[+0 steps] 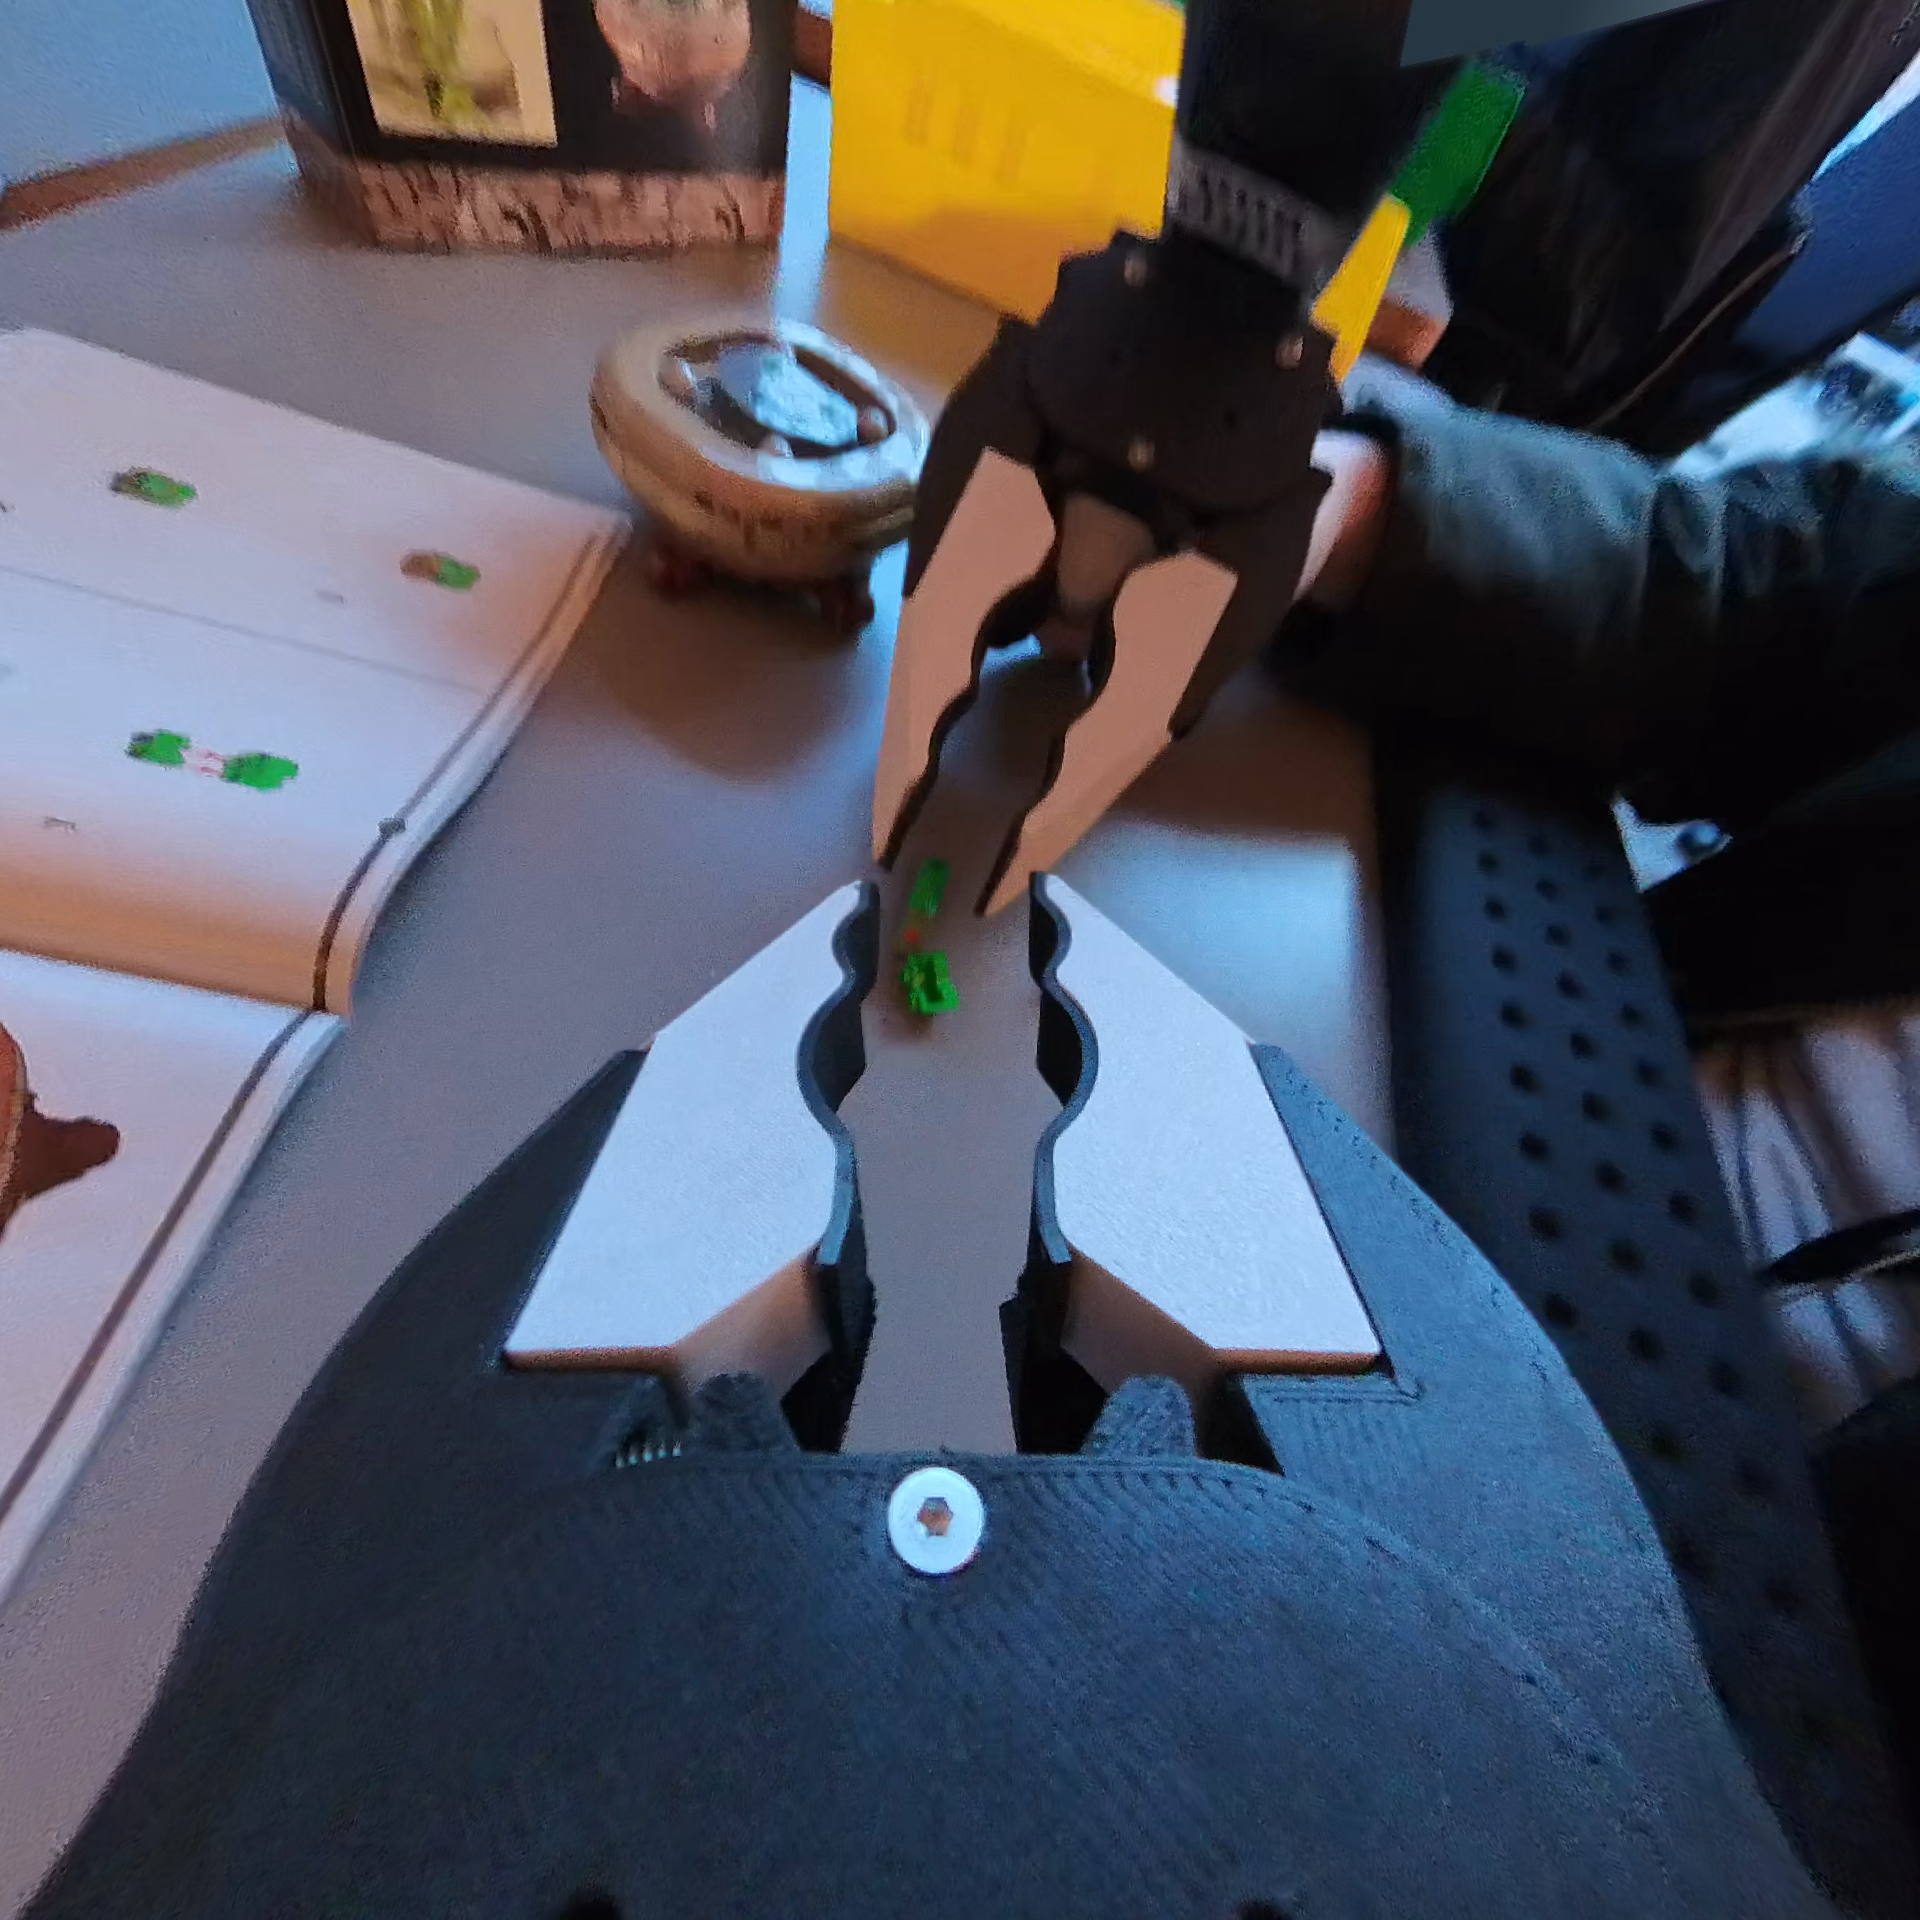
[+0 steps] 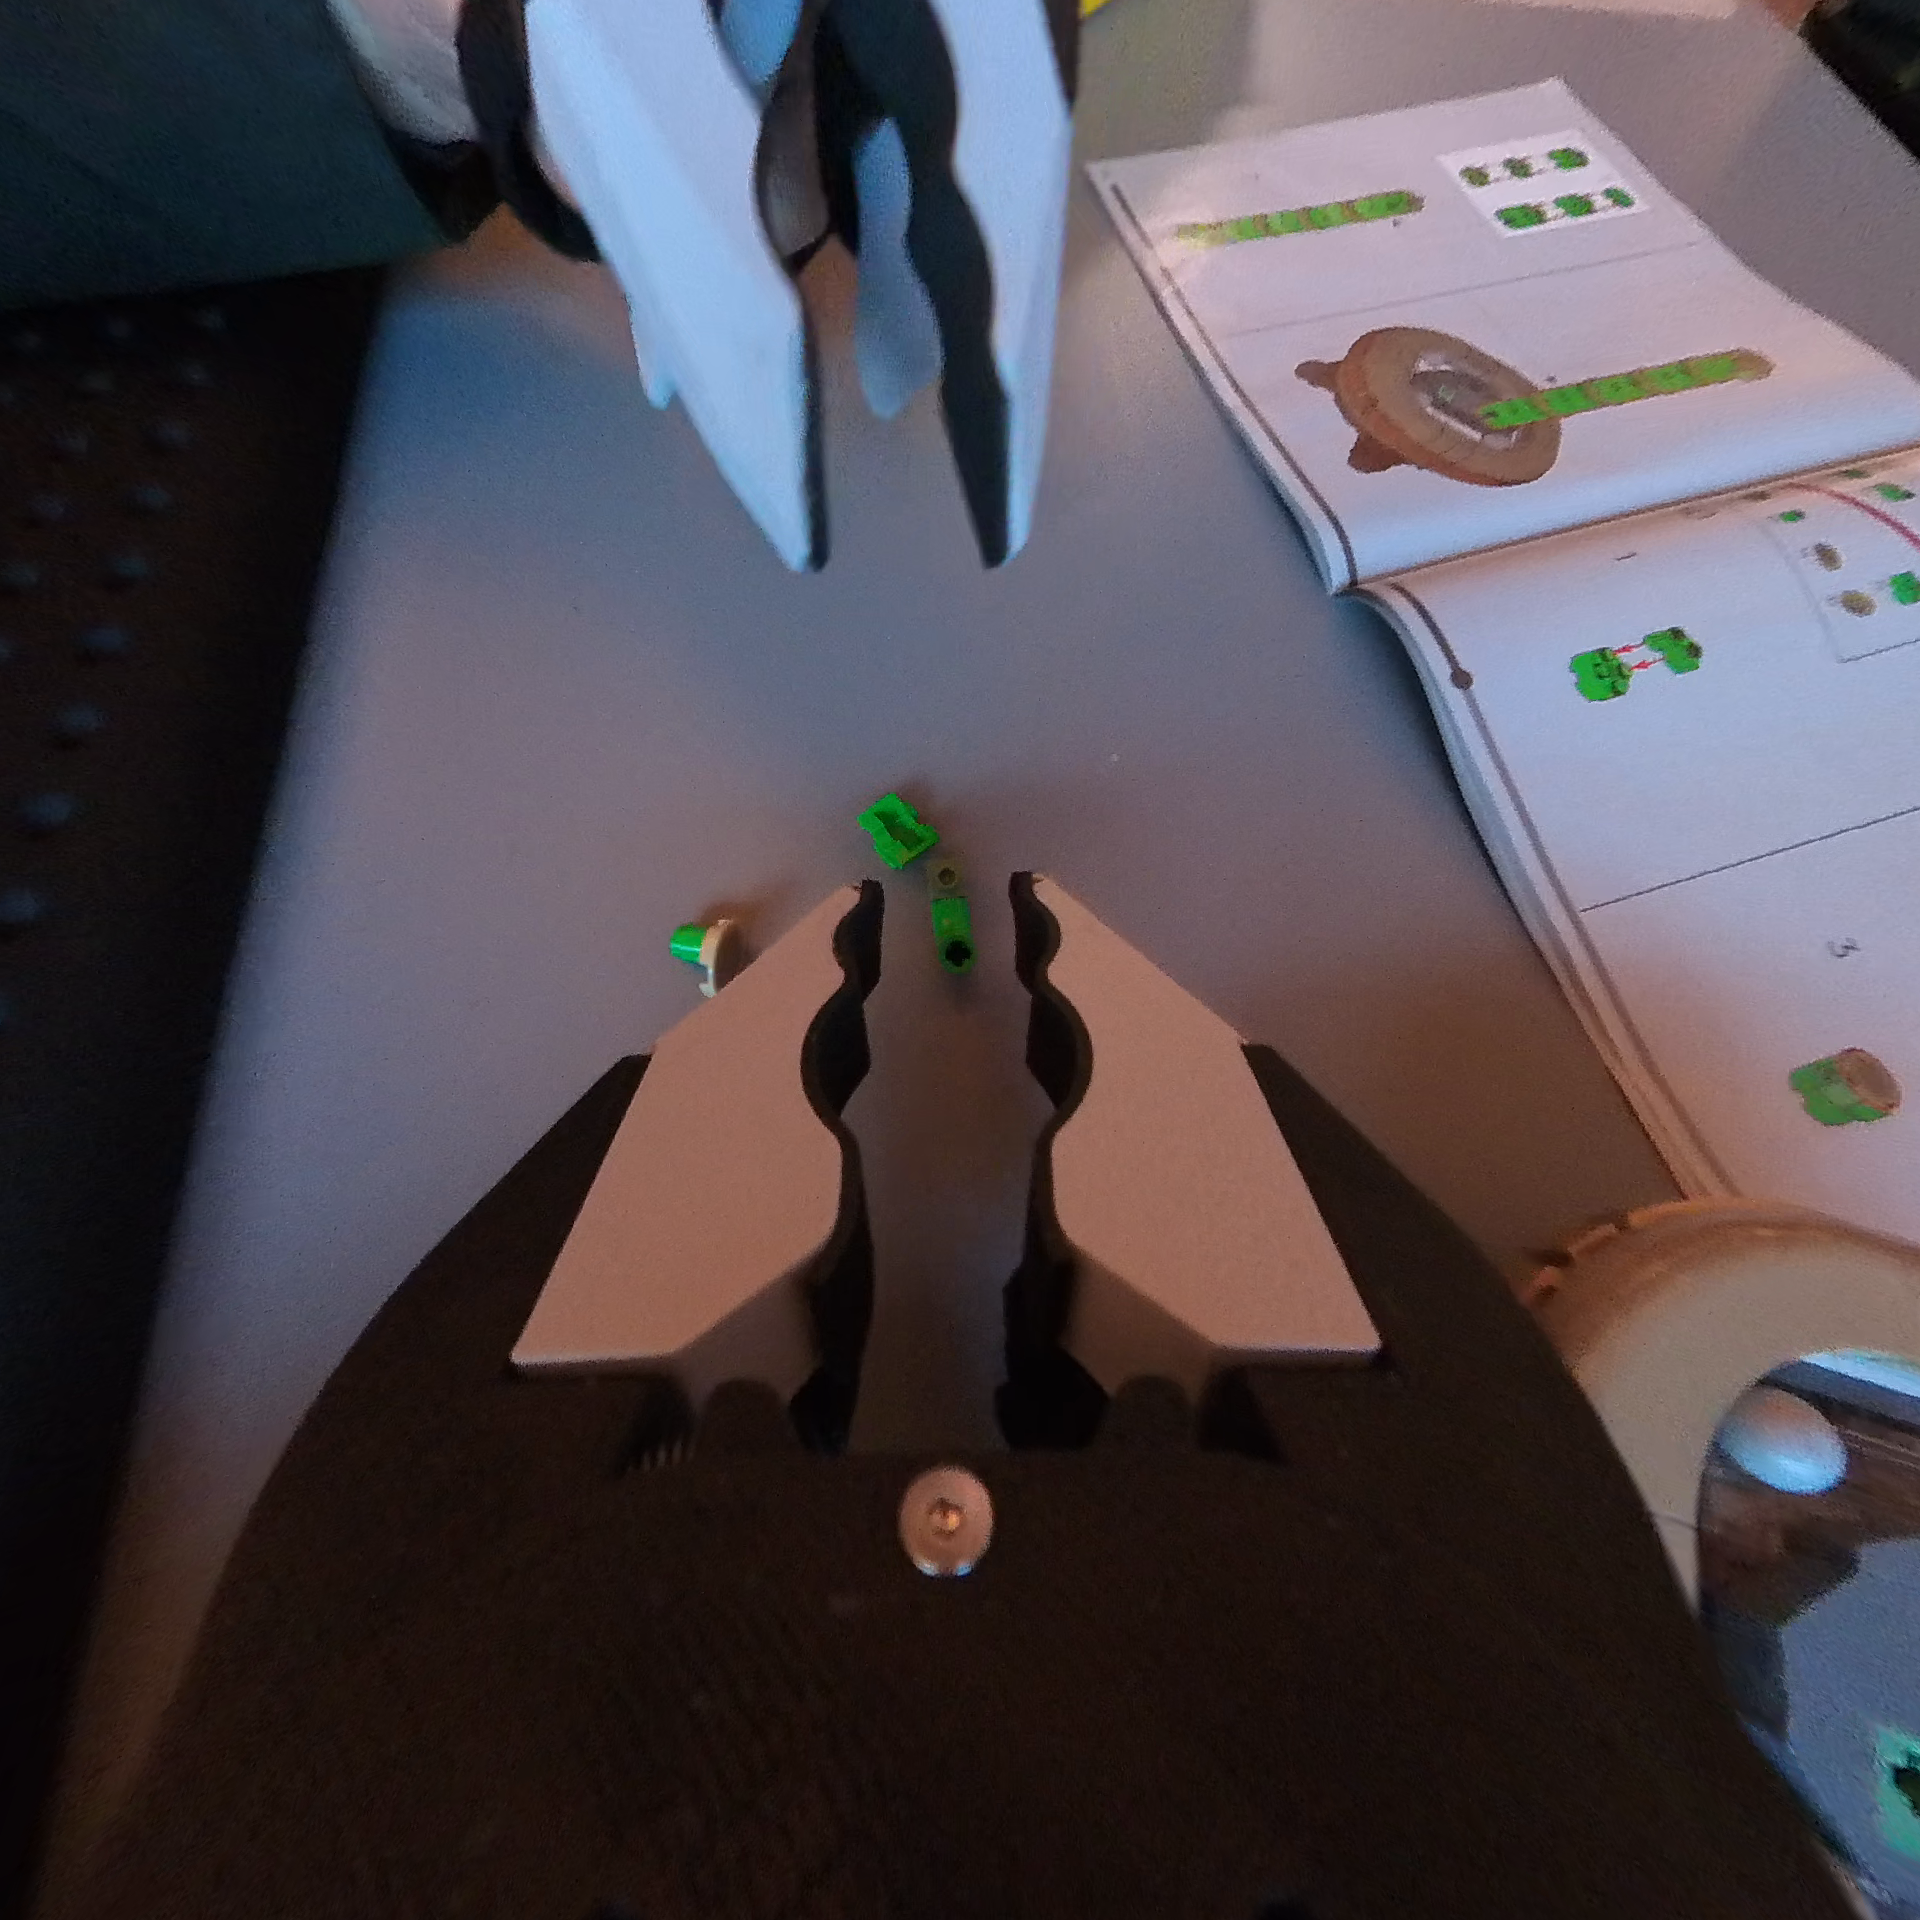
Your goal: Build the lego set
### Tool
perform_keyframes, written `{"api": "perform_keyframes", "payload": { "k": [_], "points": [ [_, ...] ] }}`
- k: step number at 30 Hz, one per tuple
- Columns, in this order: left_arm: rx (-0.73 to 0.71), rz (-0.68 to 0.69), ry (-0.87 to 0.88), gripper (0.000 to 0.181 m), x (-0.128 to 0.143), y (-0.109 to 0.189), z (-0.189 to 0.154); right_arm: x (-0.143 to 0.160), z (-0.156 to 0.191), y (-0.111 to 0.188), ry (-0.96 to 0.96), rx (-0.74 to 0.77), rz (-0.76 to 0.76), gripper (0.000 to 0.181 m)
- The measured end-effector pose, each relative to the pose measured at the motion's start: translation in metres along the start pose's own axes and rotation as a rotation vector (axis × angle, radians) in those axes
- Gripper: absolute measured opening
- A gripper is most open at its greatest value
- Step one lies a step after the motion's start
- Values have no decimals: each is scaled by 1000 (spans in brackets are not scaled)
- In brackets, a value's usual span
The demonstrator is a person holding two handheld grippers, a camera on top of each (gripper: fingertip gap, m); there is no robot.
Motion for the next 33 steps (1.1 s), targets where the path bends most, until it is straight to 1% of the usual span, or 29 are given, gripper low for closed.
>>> {"api": "perform_keyframes", "payload": {
  "k": [1, 3, 4, 5, 6, 7, 8, 10, 12, 14, 16, 19, 23, 25, 28, 29, 31, 33],
  "points": [
    [-13, 28, -23, 29, 4, -2, -1, 1, 0, -2, -8, -4, 9, 23],
    [-27, 55, -63, 30, 3, -5, -3, 3, 0, -6, -12, -17, 42, 19],
    [-24, 57, -80, 30, 2, -7, -5, 4, 0, -8, -13, -19, 59, 16],
    [-29, 58, -95, 29, 1, -10, -7, 5, 1, -8, -9, -31, 70, 7],
    [-42, 62, -110, 28, 2, -12, -8, 5, 1, -8, -5, -32, 70, 7],
    [-53, 68, -127, 28, 3, -14, -9, 3, 1, -6, 6, -3, 58, 7],
    [-62, 66, -146, 27, 4, -15, -9, -1, 1, -2, 41, 40, 25, 6],
    [-67, 20, -162, 27, 1, -12, -12, -14, 9, 12, 178, 116, -105, 6],
    [-25, -38, -135, 31, -3, -6, -13, -24, 18, 27, 316, 224, -229, 6],
    [24, -81, -106, 33, -5, 1, -13, -28, 24, 36, 408, 314, -288, 6],
    [16, -129, -107, 31, -8, 6, -13, -28, 27, 38, 447, 352, -285, 6],
    [-30, -174, -198, 30, -11, 12, -20, -27, 29, 34, 453, 327, -266, 6],
    [-48, -127, -286, 30, -10, 7, -31, -27, 30, 32, 440, 299, -256, 6],
    [-114, -99, -335, 29, -9, 4, -31, -27, 30, 31, 430, 274, -254, 6],
    [-202, -36, -438, 19, -4, -3, -35, -27, 31, 30, 384, 197, -247, 6],
    [-207, -22, -463, 10, -3, -5, -37, -26, 31, 30, 370, 176, -248, 6],
    [-217, -16, -475, 8, -1, -7, -37, -25, 30, 29, 342, 131, -242, 6],
    [-184, -4, -449, 8, 0, -8, -36, -23, 29, 28, 325, 99, -234, 7]
  ]
}}
Point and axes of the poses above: each gripper's, where its closed fingertips meet, y back along the fingers, x out of its underside, z = x × y across the jaws, the point moved 8 cm from there along y, back along the fingers, and after that the axes turned 13 degrees about z, right-handed, at the moved point
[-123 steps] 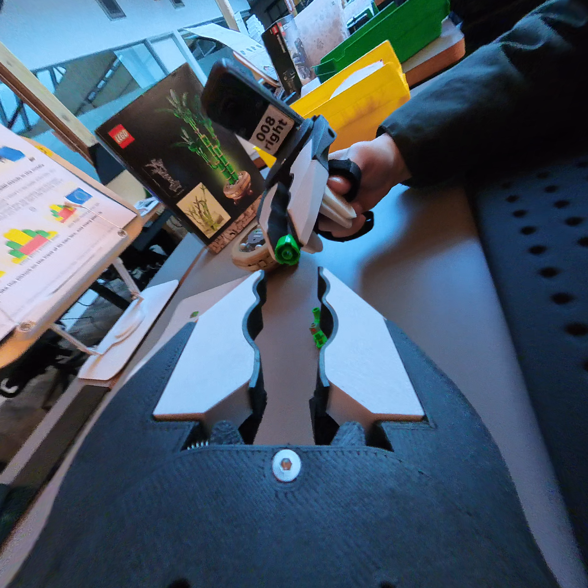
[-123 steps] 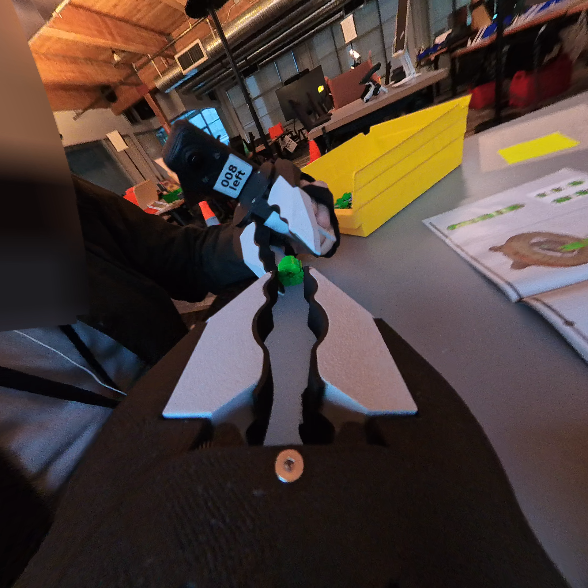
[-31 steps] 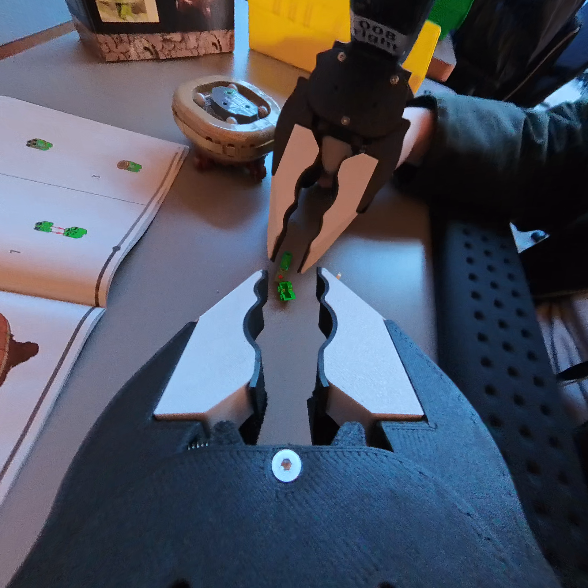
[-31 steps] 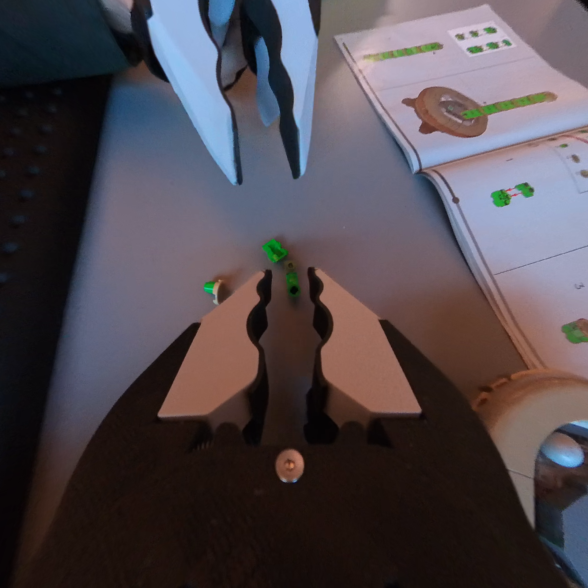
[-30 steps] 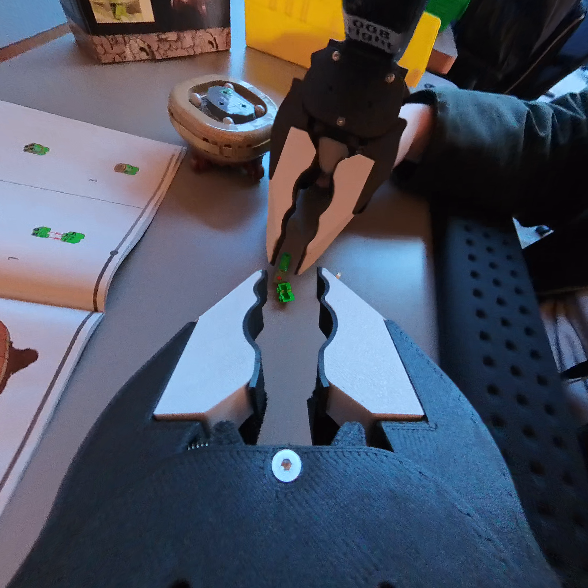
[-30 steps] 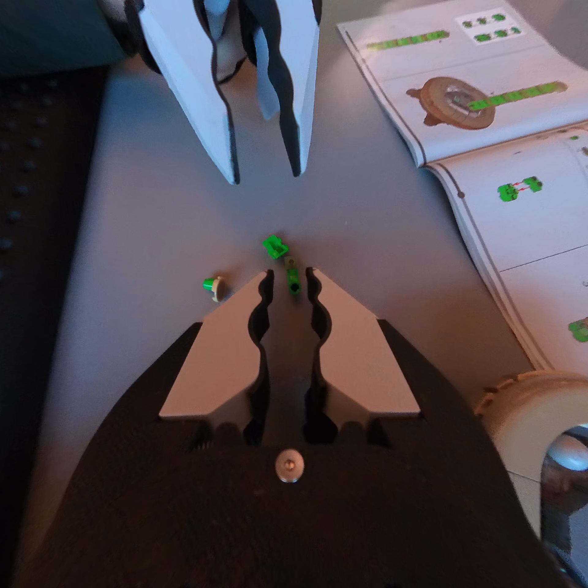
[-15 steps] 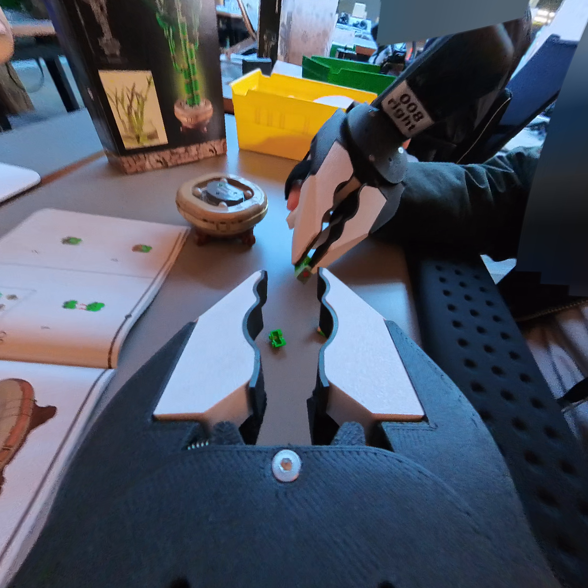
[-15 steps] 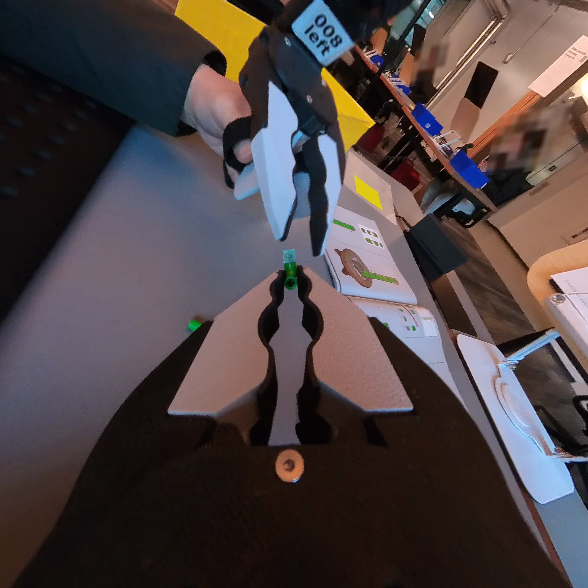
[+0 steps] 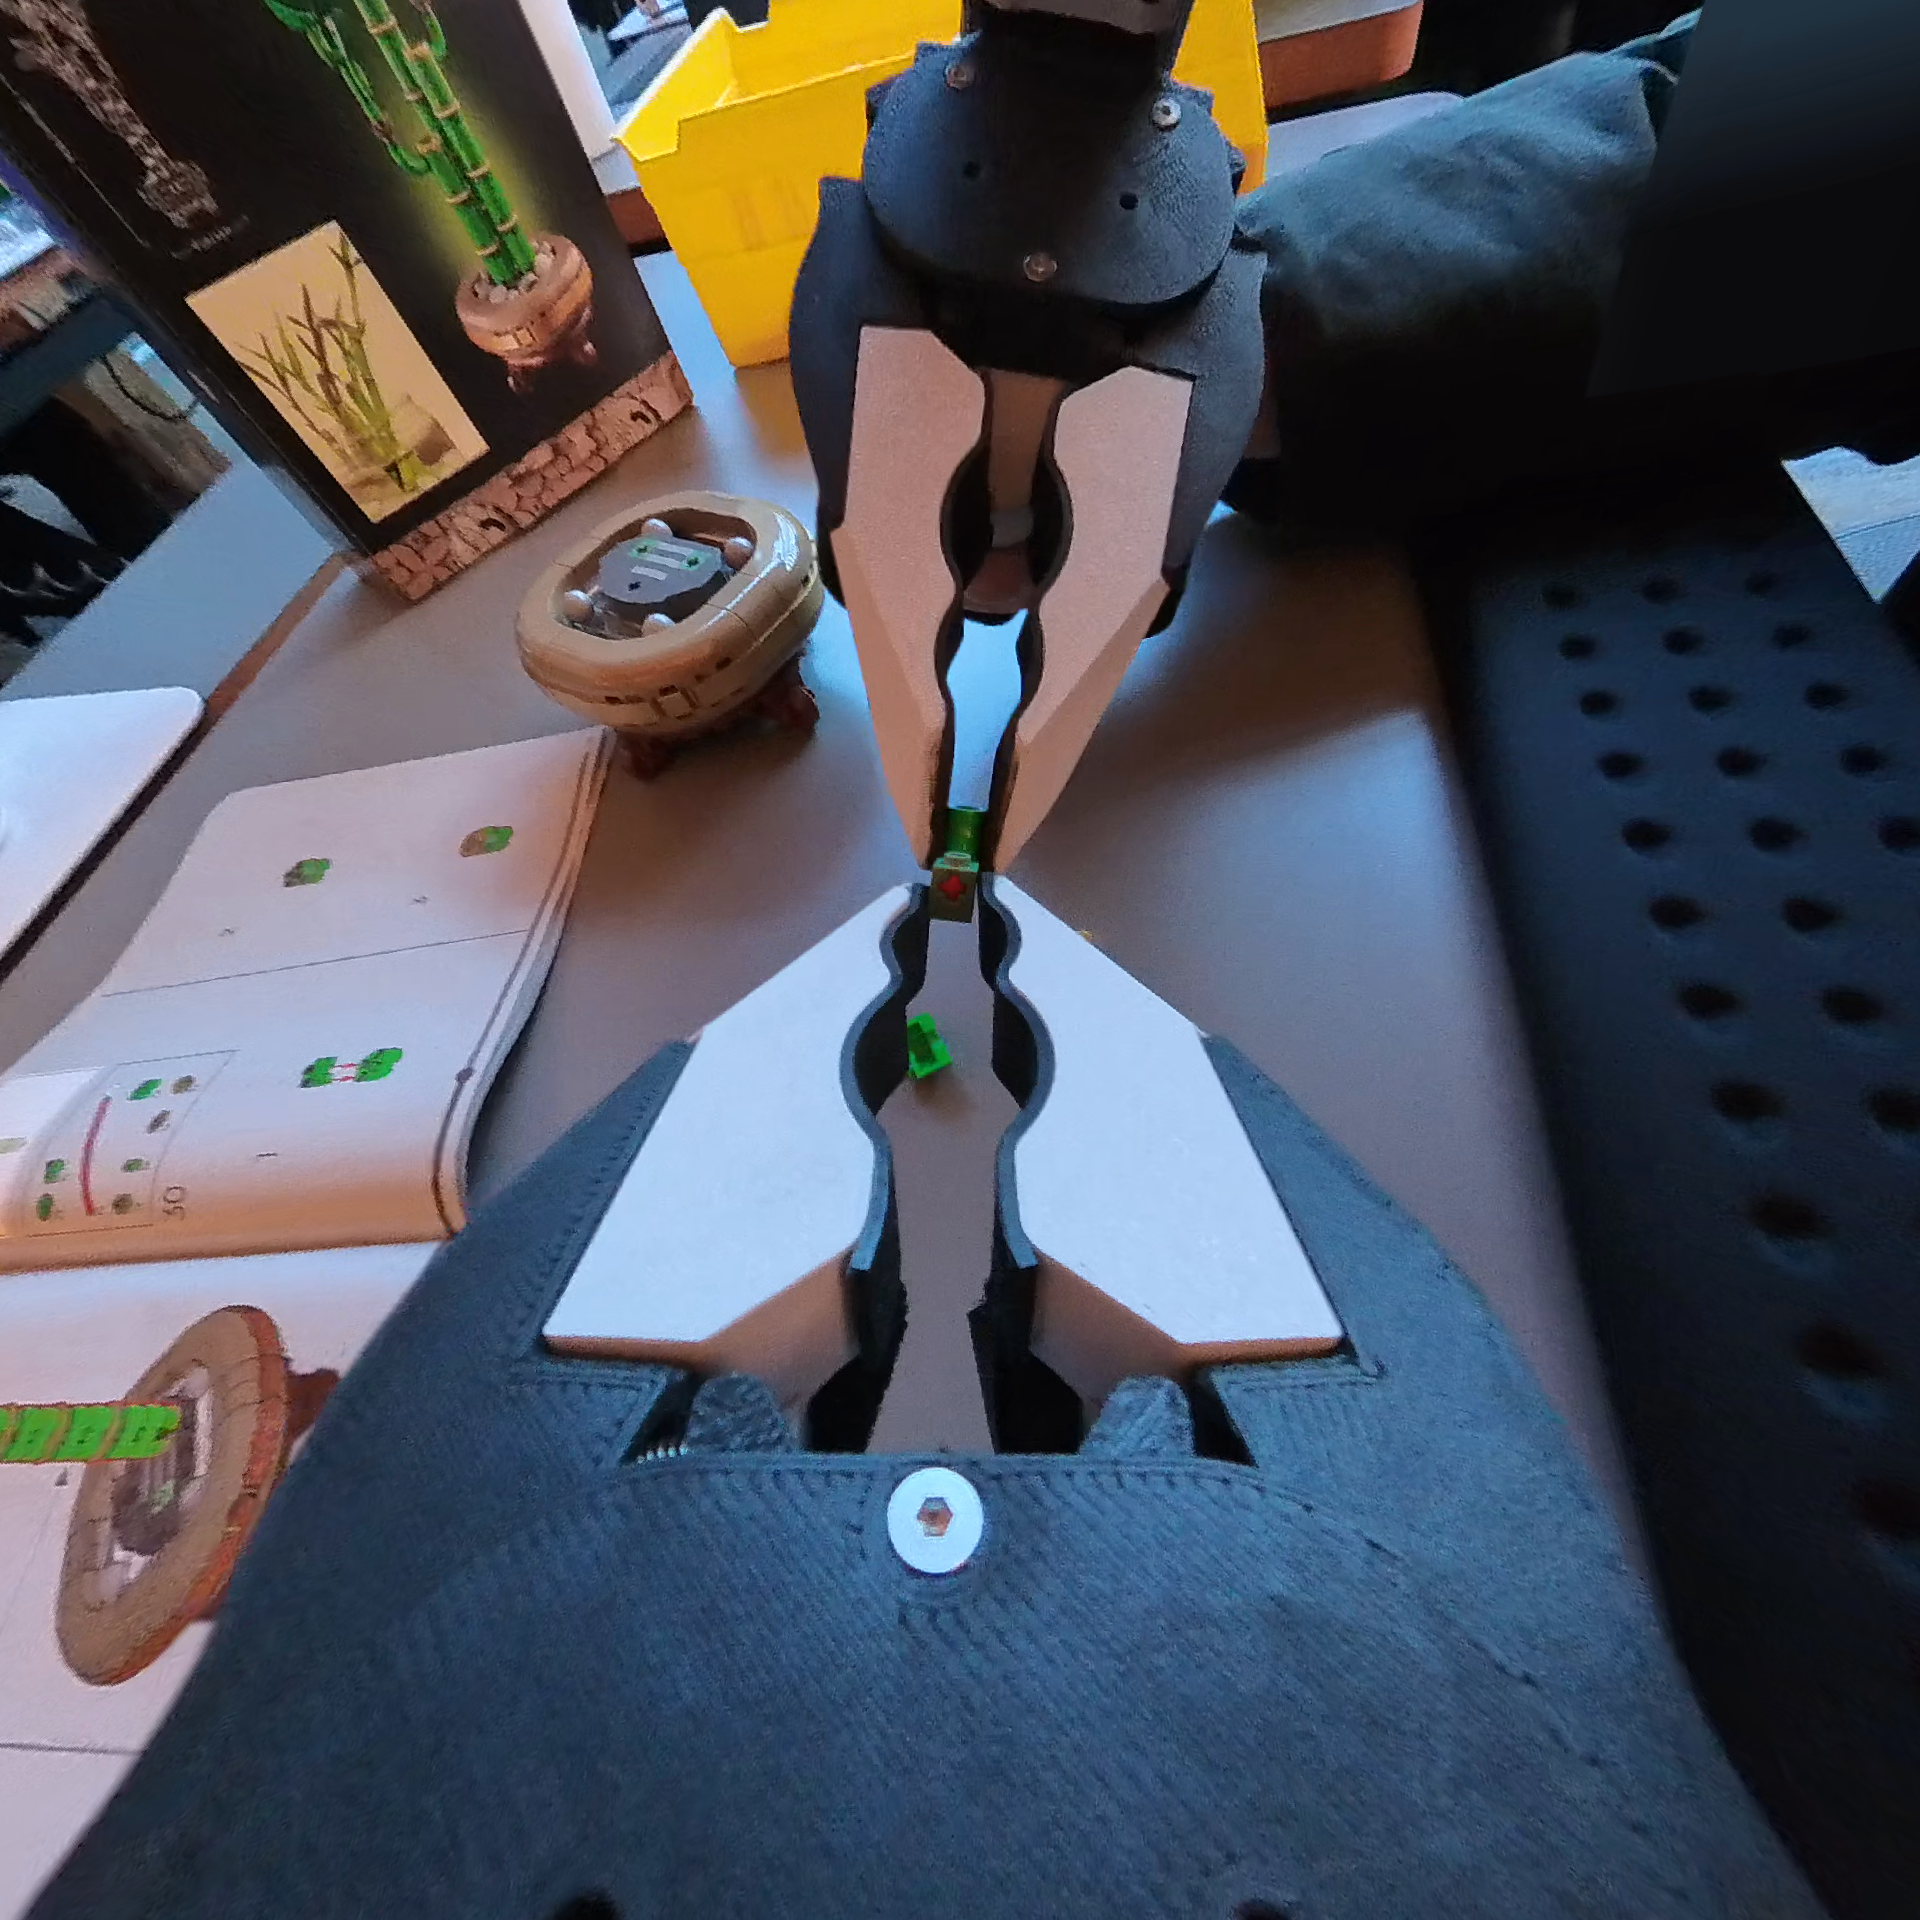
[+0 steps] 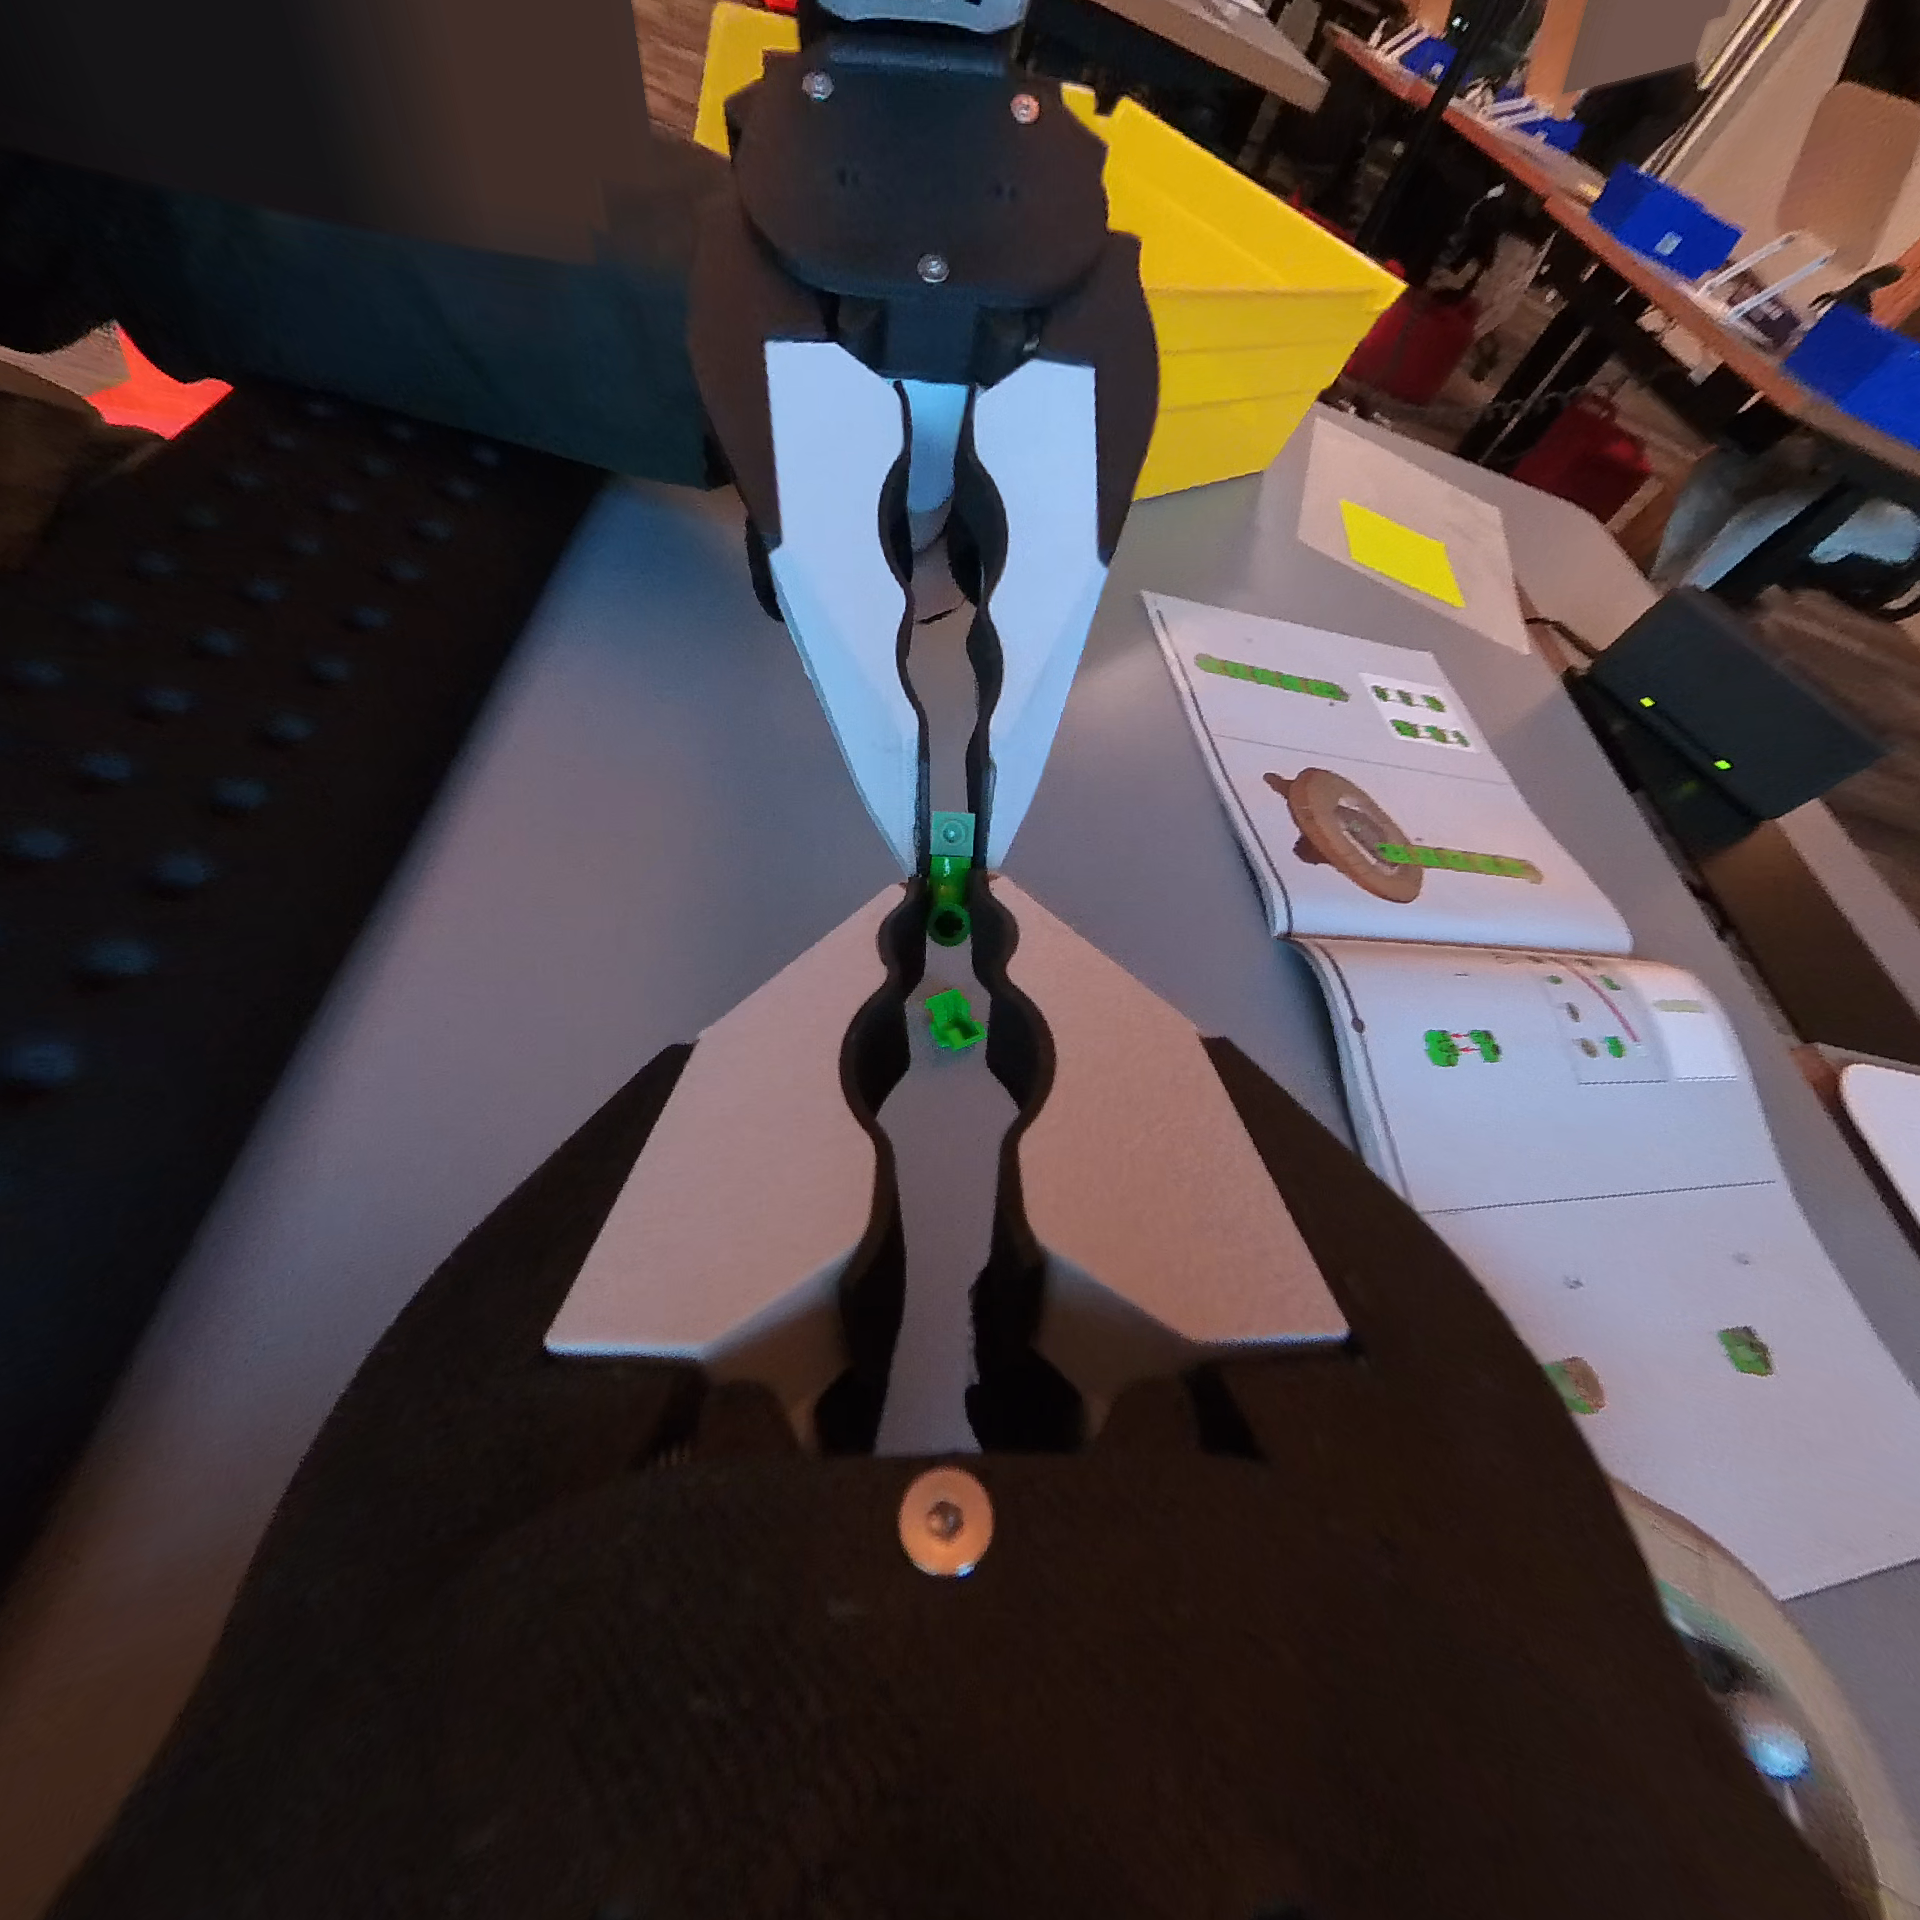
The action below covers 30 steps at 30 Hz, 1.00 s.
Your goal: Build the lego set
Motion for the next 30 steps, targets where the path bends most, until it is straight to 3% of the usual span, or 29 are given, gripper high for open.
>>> {"api": "perform_keyframes", "payload": {
  "k": [14, 27, 29, 30],
  "points": [
    [92, -62, 69, 10, -1, 2, 1, -2, -2, 2, -66, -68, 1, 6],
    [32, -11, -29, 7, -4, 2, -4, 2, -2, 4, -115, -124, 30, 6],
    [-38, -51, -13, 7, -3, 14, 4, 17, -5, 6, -106, -88, 164, 6],
    [-44, -104, 9, 7, -4, 24, 8, 21, -6, 10, -118, -82, 144, 6]
  ]
}}
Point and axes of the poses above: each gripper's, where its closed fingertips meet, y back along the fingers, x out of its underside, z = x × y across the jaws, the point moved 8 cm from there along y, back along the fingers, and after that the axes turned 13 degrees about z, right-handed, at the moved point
